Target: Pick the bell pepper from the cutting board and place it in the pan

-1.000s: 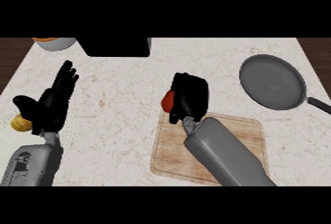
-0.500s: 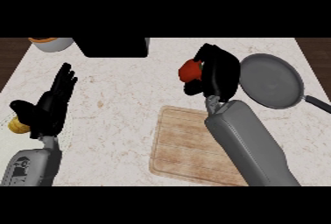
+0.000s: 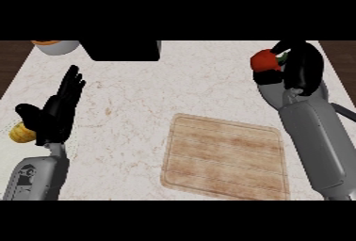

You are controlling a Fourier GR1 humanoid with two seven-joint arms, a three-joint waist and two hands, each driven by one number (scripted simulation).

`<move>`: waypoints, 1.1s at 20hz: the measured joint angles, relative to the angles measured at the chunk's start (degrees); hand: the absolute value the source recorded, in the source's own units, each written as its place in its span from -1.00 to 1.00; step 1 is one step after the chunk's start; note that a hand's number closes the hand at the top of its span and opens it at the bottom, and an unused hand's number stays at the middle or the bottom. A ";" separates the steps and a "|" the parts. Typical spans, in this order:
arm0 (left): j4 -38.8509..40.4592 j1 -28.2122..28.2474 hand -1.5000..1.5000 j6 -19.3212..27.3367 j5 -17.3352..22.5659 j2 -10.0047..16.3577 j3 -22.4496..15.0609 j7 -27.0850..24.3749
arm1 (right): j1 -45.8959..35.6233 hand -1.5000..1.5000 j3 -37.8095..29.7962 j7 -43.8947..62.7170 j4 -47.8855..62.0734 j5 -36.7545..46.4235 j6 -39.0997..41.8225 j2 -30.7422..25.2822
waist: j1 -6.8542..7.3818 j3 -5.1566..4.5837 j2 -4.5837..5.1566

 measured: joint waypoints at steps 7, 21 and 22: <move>-0.38 0.40 0.00 -0.55 -0.09 -0.53 -0.68 -0.72 | -2.16 1.00 -7.22 -13.84 19.31 -1.27 -7.16 -7.64 | 1.31 0.06 0.48; -0.98 -1.68 0.00 -1.15 -0.09 -0.87 -1.47 0.38 | -6.93 -1.00 -20.87 -35.70 46.27 -11.21 -11.47 -13.94 | 3.47 0.36 1.58; -0.95 -1.87 0.00 -1.06 -0.13 -1.05 -1.59 0.37 | -6.90 -1.00 -21.85 -36.72 47.23 -12.58 -9.35 -13.78 | 3.46 0.39 1.65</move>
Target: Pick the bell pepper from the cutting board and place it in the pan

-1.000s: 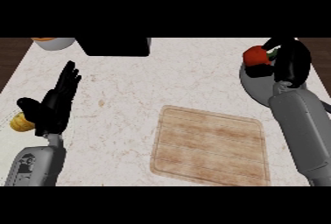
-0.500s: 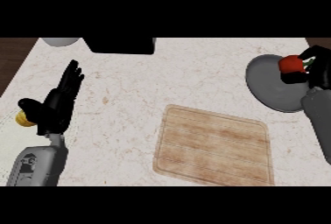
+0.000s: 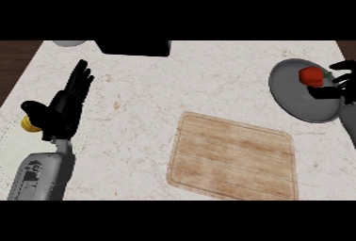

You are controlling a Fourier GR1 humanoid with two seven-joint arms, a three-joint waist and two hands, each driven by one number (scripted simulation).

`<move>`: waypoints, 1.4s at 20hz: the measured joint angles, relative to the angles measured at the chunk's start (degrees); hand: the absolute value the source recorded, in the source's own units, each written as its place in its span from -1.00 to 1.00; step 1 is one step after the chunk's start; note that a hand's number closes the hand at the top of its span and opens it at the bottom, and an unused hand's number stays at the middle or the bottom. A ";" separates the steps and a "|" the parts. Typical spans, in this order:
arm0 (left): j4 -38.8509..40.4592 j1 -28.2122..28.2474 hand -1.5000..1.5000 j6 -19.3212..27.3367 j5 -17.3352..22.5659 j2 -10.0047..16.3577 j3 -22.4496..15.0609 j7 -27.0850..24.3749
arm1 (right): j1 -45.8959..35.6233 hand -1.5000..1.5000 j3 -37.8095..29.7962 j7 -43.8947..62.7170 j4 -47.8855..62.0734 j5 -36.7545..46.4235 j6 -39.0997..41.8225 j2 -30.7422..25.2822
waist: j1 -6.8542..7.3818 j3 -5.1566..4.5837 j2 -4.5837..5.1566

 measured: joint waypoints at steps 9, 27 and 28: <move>0.75 -0.08 0.00 -1.18 0.73 0.65 0.58 -0.45 | 0.04 -1.00 -6.42 -10.34 5.40 -7.37 9.79 -0.55 | 0.37 0.04 0.11; -0.86 4.29 0.00 0.32 0.08 1.42 2.57 0.00 | 14.37 -1.00 -18.43 -34.41 -4.98 -26.47 28.94 2.08 | -4.74 -0.48 -2.31; -1.21 4.45 0.00 0.30 0.24 1.63 2.88 0.24 | 15.94 -1.00 -18.24 -34.39 -7.22 -27.13 30.13 2.55 | -5.01 -0.52 -2.43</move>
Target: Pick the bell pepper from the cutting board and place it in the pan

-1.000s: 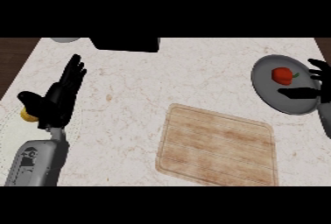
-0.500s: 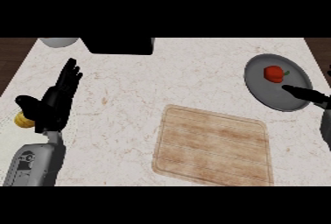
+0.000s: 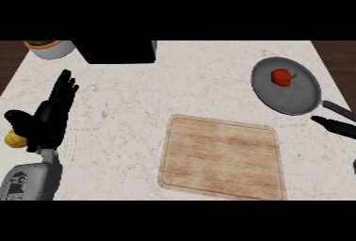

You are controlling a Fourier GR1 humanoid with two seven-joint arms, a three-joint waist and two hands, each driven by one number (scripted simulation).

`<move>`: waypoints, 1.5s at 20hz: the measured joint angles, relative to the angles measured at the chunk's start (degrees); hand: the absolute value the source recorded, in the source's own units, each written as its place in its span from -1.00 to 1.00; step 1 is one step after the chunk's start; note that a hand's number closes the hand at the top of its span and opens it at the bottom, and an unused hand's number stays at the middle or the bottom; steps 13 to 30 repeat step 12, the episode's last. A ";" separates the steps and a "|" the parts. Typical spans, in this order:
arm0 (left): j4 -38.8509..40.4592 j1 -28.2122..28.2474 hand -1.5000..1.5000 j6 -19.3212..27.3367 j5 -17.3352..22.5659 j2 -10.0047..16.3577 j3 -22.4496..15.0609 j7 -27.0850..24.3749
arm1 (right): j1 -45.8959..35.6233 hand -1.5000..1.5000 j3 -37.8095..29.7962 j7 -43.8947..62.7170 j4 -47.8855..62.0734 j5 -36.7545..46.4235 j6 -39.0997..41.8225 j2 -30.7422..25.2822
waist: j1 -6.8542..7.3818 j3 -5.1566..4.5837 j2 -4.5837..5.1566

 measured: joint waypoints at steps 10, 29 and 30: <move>0.03 0.72 0.00 0.03 0.19 0.62 1.18 -0.04 | 18.83 -1.00 2.86 9.71 -30.86 -5.39 7.47 6.66 | -1.32 -0.18 -0.33; 0.16 0.18 0.00 0.57 -0.45 0.07 0.60 -0.11 | 23.30 -1.00 3.71 13.63 -39.08 -5.84 7.79 8.16 | -1.14 -0.14 -0.19; 0.16 0.18 0.00 0.57 -0.45 0.07 0.60 -0.11 | 23.30 -1.00 3.71 13.63 -39.08 -5.84 7.79 8.16 | -1.14 -0.14 -0.19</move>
